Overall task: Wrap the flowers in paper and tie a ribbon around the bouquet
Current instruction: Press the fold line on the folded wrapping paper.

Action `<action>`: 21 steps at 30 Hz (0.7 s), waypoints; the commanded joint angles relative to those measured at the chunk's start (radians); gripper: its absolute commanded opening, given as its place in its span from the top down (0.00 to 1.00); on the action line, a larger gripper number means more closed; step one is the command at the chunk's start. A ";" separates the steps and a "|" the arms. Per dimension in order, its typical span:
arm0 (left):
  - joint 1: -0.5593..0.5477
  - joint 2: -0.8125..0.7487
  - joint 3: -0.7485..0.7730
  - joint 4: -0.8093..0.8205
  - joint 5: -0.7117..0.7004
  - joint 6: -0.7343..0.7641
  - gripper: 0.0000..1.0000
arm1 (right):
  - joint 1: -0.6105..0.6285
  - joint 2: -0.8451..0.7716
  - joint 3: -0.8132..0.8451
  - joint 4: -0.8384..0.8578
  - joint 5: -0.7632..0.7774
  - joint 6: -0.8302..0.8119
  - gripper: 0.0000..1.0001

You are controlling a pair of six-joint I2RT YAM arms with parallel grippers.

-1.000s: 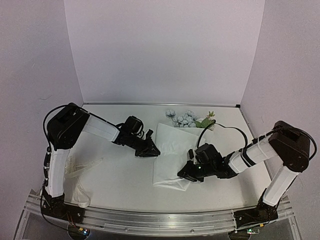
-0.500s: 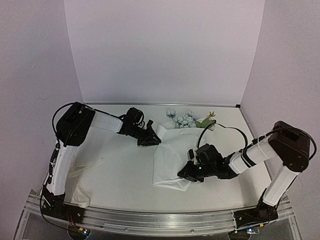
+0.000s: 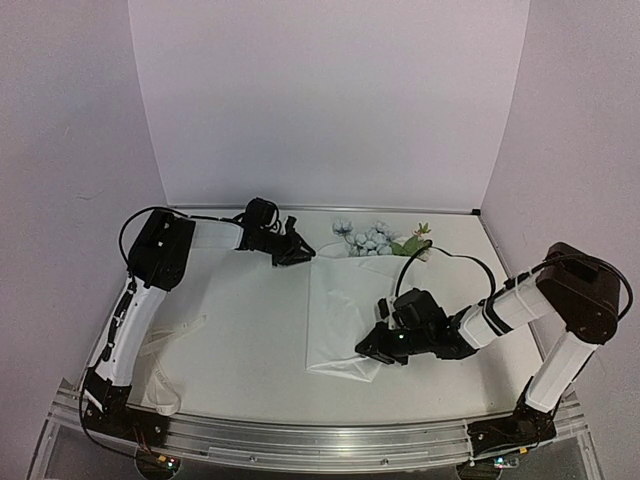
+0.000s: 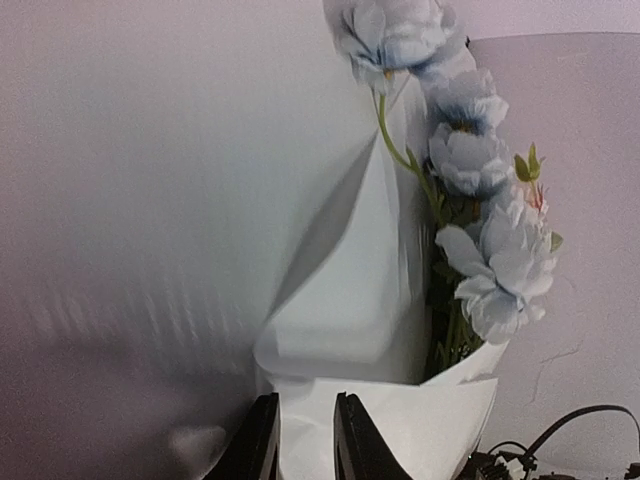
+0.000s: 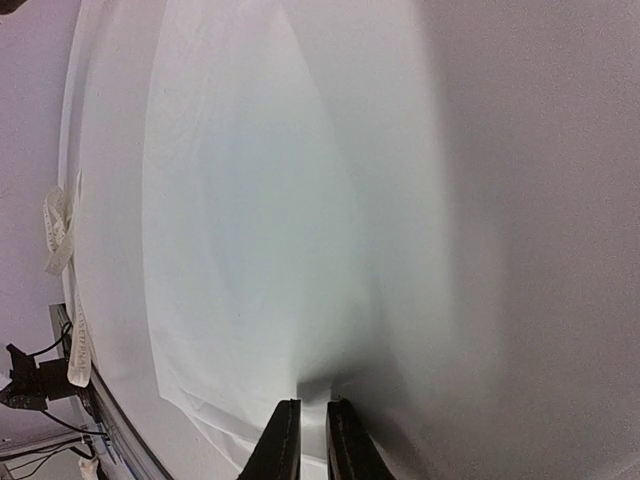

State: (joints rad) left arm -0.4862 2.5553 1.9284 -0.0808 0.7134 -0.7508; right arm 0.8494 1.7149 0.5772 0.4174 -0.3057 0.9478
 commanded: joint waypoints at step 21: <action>-0.025 -0.521 -0.534 0.126 -0.070 -0.049 0.67 | -0.181 -0.354 0.105 -0.700 0.114 -0.139 0.24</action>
State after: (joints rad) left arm -0.4587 2.1714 1.5134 -0.0308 0.6718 -0.7782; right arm 0.7305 1.3913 0.6461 -0.0889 -0.2584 0.8885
